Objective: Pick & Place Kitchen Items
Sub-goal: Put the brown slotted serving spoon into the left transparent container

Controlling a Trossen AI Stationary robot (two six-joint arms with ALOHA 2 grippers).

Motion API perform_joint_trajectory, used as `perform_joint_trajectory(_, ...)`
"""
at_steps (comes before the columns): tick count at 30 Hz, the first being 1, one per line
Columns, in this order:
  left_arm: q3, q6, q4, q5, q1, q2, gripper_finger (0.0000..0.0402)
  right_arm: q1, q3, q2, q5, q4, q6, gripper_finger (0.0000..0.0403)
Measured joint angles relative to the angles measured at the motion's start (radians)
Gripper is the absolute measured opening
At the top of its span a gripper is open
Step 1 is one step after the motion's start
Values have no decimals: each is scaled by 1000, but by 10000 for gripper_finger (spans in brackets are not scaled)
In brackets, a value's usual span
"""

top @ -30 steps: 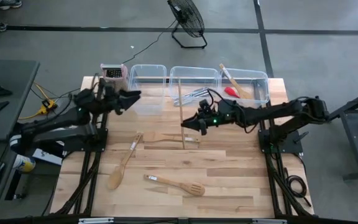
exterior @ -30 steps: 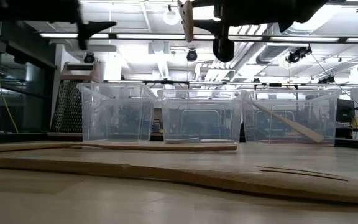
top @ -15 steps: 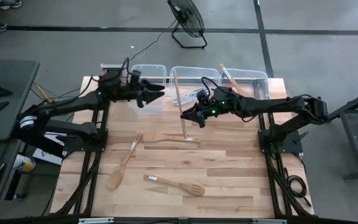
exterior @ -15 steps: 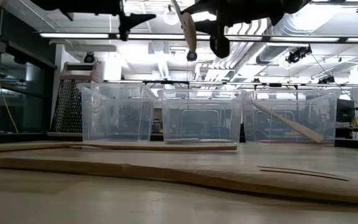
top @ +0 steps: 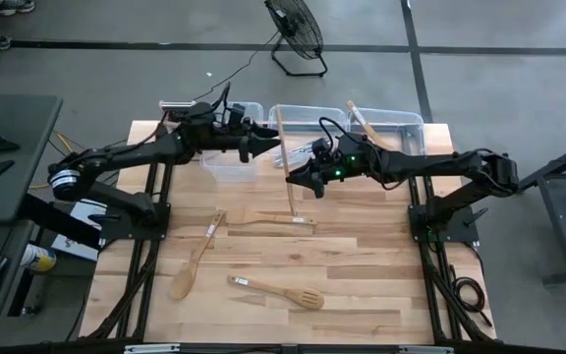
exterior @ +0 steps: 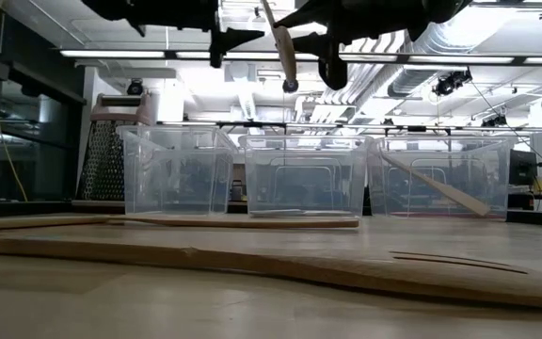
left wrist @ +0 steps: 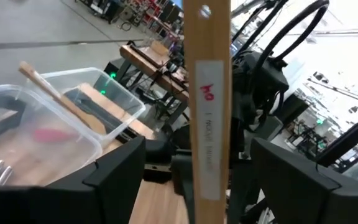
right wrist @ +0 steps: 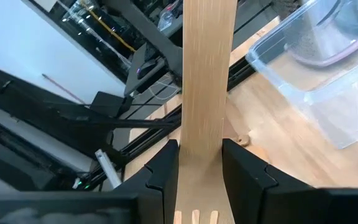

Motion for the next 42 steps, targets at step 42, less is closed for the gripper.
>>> perform_joint_trajectory(42, 55, 8, -13, -2, -4, 88, 161, -17, 0, 0, 6, -69, -4, 97)
